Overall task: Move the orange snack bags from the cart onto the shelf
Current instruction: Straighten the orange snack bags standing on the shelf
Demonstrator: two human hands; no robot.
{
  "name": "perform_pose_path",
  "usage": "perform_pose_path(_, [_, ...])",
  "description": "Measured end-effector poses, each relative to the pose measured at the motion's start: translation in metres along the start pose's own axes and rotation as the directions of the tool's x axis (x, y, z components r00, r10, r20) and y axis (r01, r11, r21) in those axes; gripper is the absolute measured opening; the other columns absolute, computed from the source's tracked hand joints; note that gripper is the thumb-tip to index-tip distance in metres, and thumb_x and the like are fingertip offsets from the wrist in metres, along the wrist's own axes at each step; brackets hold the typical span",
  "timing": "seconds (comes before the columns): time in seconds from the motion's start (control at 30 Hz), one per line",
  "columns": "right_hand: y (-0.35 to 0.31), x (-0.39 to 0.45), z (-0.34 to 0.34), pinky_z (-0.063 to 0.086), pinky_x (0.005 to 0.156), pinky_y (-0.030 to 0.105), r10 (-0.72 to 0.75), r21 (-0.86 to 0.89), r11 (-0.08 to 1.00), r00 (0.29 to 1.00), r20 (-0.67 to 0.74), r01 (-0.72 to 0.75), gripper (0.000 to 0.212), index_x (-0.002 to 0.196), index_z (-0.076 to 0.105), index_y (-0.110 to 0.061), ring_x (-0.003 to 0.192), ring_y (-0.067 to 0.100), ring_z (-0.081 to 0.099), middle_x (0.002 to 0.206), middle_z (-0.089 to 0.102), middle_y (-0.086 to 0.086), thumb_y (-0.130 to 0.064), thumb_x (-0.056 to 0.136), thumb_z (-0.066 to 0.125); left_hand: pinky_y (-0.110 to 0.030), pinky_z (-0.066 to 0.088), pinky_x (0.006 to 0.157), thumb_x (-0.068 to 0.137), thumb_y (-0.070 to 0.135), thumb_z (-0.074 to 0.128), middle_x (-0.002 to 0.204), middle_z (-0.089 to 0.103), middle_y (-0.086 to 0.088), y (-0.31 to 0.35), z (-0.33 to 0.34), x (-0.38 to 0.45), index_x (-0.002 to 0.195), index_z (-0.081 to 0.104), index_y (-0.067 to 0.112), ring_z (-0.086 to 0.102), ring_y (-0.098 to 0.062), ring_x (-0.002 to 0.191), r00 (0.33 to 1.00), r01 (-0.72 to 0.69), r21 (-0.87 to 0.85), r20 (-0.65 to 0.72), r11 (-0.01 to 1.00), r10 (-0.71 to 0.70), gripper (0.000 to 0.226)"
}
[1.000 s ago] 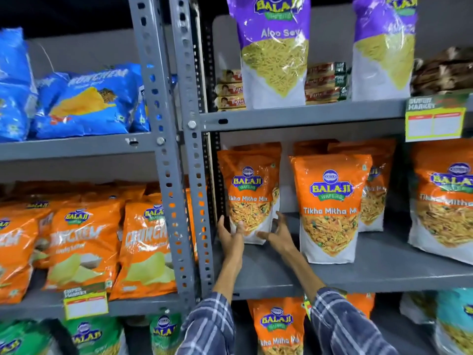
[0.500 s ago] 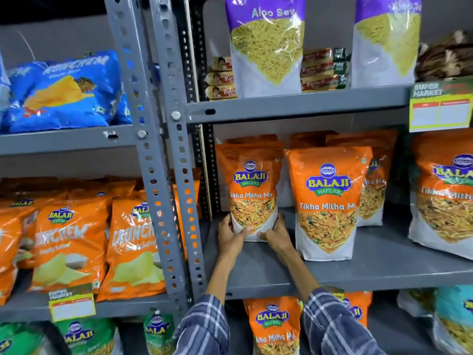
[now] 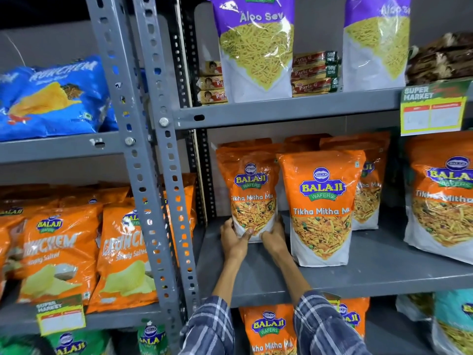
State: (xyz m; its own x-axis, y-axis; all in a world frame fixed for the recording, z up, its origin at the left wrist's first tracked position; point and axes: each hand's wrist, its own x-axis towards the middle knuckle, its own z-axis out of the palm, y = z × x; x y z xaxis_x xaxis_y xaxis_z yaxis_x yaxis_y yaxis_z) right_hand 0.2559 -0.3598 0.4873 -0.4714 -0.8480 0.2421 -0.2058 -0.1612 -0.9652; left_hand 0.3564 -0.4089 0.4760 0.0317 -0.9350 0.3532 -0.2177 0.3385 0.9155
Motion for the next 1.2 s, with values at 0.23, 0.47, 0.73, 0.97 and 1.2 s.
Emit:
perform_pose_path(0.23, [0.001,-0.028,-0.010,0.033,0.120,0.040,-0.153,-0.058,0.986,0.987,0.048,0.156,0.062,0.148,0.036,0.005,0.142,0.030,0.042,0.151,0.045,0.017,0.015,0.088,0.050,-0.029,0.048,0.105,0.084,0.022,0.076,0.138,0.054,0.004,0.016,-0.009,-0.028,0.142,0.043,0.008,0.053,-0.019,0.130,0.997,0.043,-0.152,0.074,0.987,-0.032,0.068])
perform_pose_path(0.47, [0.013,-0.109,-0.085,0.052,0.099,0.019,-0.307,-0.139,0.932,0.932,0.191,0.336,0.036,0.130,0.064,-0.032,0.118,-0.003,0.064,0.131,0.067,-0.016,-0.018,0.096,0.063,-0.004,0.049,0.079,0.088,0.015,0.072,0.113,0.071,0.004,0.024,-0.014,-0.100,0.118,0.064,0.016,0.067,-0.002,0.105,0.997,-0.079,-0.383,-0.007,0.920,0.082,0.031])
perform_pose_path(0.73, [0.018,-0.078,-0.188,0.050,0.088,0.045,-0.388,-0.007,0.918,0.893,-0.228,0.397,0.035,0.111,0.057,-0.027,0.106,0.023,0.059,0.119,0.057,0.007,-0.004,0.089,0.071,-0.032,0.044,0.107,0.087,0.003,0.070,0.144,0.049,-0.004,0.054,0.033,-0.109,0.142,0.042,0.016,0.047,-0.018,0.134,0.916,0.055,-0.288,0.395,0.956,0.066,0.063])
perform_pose_path(0.97, [0.021,-0.034,-0.203,0.041,0.114,0.045,-0.050,0.151,0.988,0.966,0.252,0.011,0.094,0.154,0.027,-0.024,0.143,0.021,0.042,0.153,0.045,-0.001,-0.009,0.076,0.078,-0.044,0.040,0.115,0.082,0.013,0.078,0.147,0.048,0.007,0.055,0.055,-0.102,0.145,0.031,0.035,0.045,-0.014,0.137,0.864,0.044,-0.232,0.498,0.972,0.080,0.082])
perform_pose_path(1.2, [0.024,-0.036,-0.169,0.045,0.112,0.045,-0.015,0.055,0.998,0.950,0.313,-0.002,0.092,0.151,0.026,-0.032,0.136,0.017,0.050,0.147,0.050,-0.007,-0.019,0.077,0.079,-0.041,0.042,0.115,0.085,0.019,0.074,0.142,0.051,0.018,0.043,0.020,-0.102,0.135,0.034,0.053,0.048,-0.006,0.134,0.885,-0.010,-0.185,0.457,0.983,0.095,0.072])
